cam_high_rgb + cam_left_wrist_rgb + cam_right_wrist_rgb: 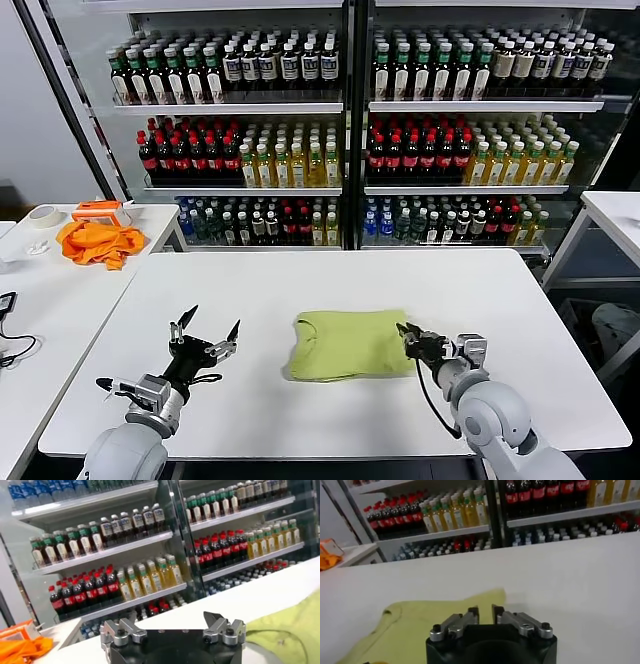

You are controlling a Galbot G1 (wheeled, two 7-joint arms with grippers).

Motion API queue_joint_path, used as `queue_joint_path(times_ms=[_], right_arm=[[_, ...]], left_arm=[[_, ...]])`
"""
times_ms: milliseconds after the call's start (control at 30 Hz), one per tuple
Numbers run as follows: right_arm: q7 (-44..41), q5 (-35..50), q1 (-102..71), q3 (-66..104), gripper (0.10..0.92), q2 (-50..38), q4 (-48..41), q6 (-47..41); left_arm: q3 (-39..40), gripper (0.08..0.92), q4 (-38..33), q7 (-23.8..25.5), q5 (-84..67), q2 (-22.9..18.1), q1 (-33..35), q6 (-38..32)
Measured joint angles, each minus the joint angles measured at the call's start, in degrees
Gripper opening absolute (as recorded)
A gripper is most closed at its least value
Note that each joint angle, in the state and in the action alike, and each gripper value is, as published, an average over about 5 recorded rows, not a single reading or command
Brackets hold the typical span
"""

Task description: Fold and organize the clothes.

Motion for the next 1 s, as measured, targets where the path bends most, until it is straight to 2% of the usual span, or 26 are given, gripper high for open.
queue_joint_path(times_ms=[300,600,700,1000], right_arm=[[-4.8,-9.8,-3.0,6.4,0.564,0.9,0.7,1.1],[-7.3,-18.6,-3.4,13.0,0.791,2.2,-0.9,6.6],[-8.1,-21.4,-3.5,14.4,0.818,2.4,-1.7,8.7],[-9.2,-25.7,-5.2,17.3,0.823,2.4,-1.9,13.0]], left_arm=[[1.3,0.823,1.1,0.4,0.1,0.1,-2.3,0.0],[1.9,0.823,3.3,0.8,0.5,-0.1,-4.9,-0.5],[2.0,0.822,4.0,1.3,1.4,-0.5,-5.6,-1.6],[1.9,0.823,4.4,3.2,4.8,-2.6,-6.4,-5.0]])
